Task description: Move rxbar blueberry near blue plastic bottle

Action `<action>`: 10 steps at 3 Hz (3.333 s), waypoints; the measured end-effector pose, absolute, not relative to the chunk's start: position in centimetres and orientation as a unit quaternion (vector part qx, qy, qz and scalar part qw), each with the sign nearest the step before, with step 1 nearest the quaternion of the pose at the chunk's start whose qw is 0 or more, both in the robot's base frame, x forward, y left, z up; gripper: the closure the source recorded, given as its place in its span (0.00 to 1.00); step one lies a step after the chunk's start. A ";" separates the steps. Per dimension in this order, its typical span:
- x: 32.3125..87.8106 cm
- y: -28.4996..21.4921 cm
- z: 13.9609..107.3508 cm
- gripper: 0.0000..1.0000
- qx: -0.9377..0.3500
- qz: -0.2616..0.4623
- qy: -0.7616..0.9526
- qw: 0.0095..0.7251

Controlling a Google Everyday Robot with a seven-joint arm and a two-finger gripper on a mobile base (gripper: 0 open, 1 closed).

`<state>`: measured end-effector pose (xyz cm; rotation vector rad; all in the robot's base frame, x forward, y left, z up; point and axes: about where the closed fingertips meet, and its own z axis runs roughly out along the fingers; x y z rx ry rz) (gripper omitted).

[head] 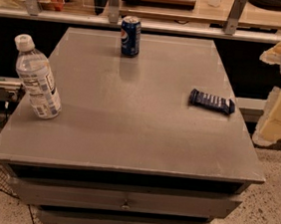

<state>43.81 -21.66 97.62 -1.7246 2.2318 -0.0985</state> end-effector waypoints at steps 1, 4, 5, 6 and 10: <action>43.8 -21.7 97.6 0.00 -0.603 -0.035 0.781 0.159; 54.9 -22.2 93.5 0.00 -0.547 0.024 0.797 0.255; 59.7 -22.5 89.4 0.00 -0.489 0.098 0.821 0.278; 61.3 -21.7 87.0 0.00 -0.479 0.121 0.822 0.282; 62.0 -22.1 83.0 0.23 -0.494 0.117 0.809 0.297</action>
Offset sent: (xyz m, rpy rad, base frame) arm 0.0643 0.0040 -0.0248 0.0780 -0.0768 -0.0034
